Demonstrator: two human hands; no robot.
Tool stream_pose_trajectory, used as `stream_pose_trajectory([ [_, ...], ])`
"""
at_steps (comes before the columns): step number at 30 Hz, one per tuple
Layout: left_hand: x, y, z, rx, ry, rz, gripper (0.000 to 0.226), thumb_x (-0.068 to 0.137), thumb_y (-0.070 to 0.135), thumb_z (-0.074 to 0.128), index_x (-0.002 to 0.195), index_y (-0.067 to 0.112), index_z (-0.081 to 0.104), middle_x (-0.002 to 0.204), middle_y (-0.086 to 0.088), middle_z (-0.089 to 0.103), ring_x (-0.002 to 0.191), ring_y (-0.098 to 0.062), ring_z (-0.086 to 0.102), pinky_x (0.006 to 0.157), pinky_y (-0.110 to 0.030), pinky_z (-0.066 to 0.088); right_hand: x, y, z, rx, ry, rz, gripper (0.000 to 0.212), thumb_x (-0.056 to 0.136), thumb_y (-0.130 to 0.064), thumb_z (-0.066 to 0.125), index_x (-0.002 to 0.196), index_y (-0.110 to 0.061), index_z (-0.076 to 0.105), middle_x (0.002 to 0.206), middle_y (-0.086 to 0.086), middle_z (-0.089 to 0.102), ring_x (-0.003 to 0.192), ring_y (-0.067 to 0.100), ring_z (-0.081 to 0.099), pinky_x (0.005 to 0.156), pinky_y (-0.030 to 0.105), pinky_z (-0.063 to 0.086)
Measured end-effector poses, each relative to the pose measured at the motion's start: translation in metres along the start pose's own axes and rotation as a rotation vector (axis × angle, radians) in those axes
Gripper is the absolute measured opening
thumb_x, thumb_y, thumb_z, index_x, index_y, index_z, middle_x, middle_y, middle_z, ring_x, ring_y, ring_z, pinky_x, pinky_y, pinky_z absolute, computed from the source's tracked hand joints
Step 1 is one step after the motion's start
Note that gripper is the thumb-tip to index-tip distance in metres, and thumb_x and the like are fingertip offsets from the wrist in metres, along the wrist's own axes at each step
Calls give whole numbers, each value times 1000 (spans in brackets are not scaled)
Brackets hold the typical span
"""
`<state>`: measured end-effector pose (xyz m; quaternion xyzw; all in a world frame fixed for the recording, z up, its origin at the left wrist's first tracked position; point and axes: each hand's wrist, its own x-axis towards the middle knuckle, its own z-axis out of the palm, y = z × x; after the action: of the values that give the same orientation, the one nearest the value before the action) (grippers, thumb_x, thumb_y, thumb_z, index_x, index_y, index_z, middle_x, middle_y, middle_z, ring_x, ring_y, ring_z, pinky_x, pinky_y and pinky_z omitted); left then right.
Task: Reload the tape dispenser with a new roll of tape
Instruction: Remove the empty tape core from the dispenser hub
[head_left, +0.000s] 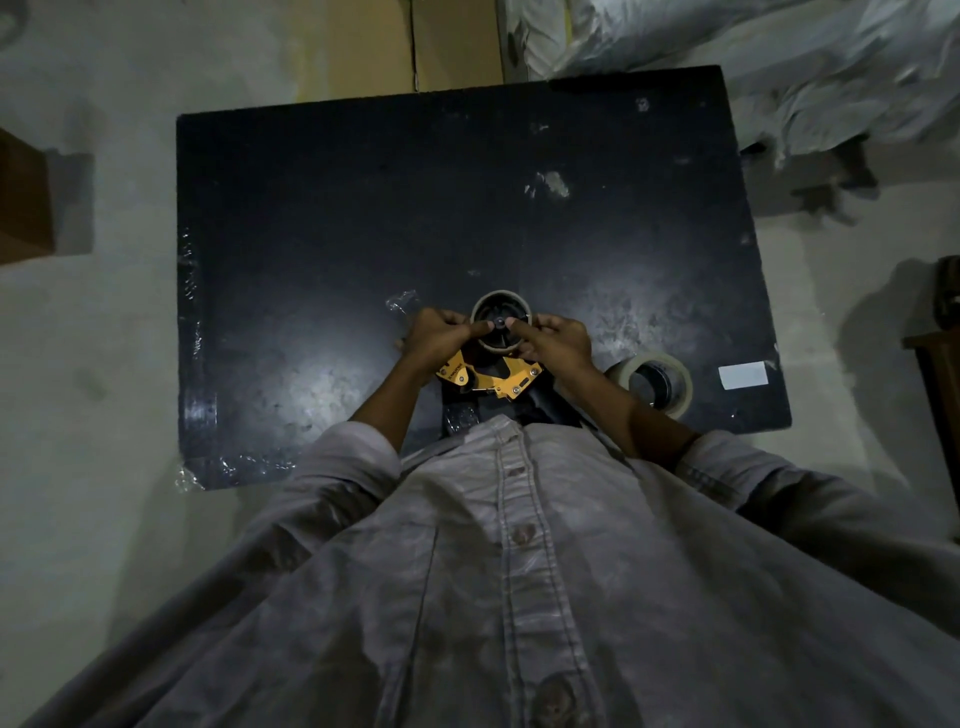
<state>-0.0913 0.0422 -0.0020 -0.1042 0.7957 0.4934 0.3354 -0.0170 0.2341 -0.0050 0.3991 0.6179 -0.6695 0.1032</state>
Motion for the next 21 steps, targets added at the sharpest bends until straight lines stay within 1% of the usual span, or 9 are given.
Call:
stream_pose_trajectory([
  [3, -3, 3, 0, -30, 1, -16, 37, 81, 36, 99, 75, 8, 76, 75, -5, 80, 74, -19, 80, 77, -36, 63, -2, -7, 1, -21, 32, 3, 42, 82, -24, 100, 111, -5, 76, 94, 11, 86, 79, 23, 85, 67, 31, 68],
  [4, -3, 2, 0, -37, 12, -24, 39, 80, 36, 100, 76, 6, 76, 76, -9, 80, 74, -22, 80, 76, -37, 64, -3, -8, 2, -32, 37, 2, 43, 82, -25, 100, 112, -5, 76, 94, 11, 86, 76, 21, 85, 64, 30, 67],
  [6, -3, 3, 0, -58, 29, -44, 53, 77, 34, 102, 88, -10, 76, 87, -22, 82, 82, -33, 83, 83, -46, 68, -4, -11, 3, -73, 51, -3, 42, 83, -26, 100, 111, -6, 77, 93, 11, 85, 70, 20, 84, 59, 27, 65],
  [8, -5, 4, 0, -76, 53, -46, 62, 74, 34, 103, 97, -16, 76, 94, -26, 82, 88, -37, 84, 87, -53, 68, -5, -14, 4, -105, 62, -9, 40, 84, -26, 99, 111, -6, 77, 91, 11, 85, 67, 19, 83, 56, 27, 65],
  [12, -3, 3, 3, -51, 82, -69, 58, 70, 36, 104, 93, -10, 79, 84, -17, 83, 80, -31, 83, 82, -48, 69, -9, -18, 6, -130, 88, -24, 38, 86, -24, 98, 111, -4, 77, 90, 11, 84, 59, 15, 80, 51, 25, 62],
  [15, -7, 10, -1, -41, 55, -70, 54, 74, 32, 103, 98, -9, 80, 88, -15, 84, 82, -26, 84, 86, -48, 69, -11, -19, 4, -129, 67, -23, 36, 88, -22, 96, 110, -4, 75, 88, 8, 83, 57, 10, 79, 50, 21, 59],
  [17, -8, 14, -4, -30, 31, -67, 50, 75, 29, 103, 101, -8, 81, 90, -13, 85, 86, -25, 85, 89, -48, 70, -10, -18, 3, -127, 59, -20, 37, 86, -23, 97, 110, -3, 76, 87, 7, 83, 61, 13, 80, 57, 26, 65],
  [19, -7, 14, -5, -20, 22, -82, 49, 73, 31, 104, 99, -6, 82, 88, -12, 86, 88, -29, 86, 91, -51, 70, -10, -18, 2, -145, 65, -12, 37, 85, -26, 98, 107, -5, 76, 85, 6, 83, 64, 16, 82, 65, 34, 70],
  [21, -4, 10, -4, 9, 37, -104, 54, 64, 42, 105, 91, 1, 84, 83, -8, 85, 87, -30, 85, 93, -56, 68, -10, -19, 3, -157, 64, -10, 37, 86, -25, 97, 107, -5, 76, 84, 6, 82, 60, 12, 80, 60, 30, 68],
])
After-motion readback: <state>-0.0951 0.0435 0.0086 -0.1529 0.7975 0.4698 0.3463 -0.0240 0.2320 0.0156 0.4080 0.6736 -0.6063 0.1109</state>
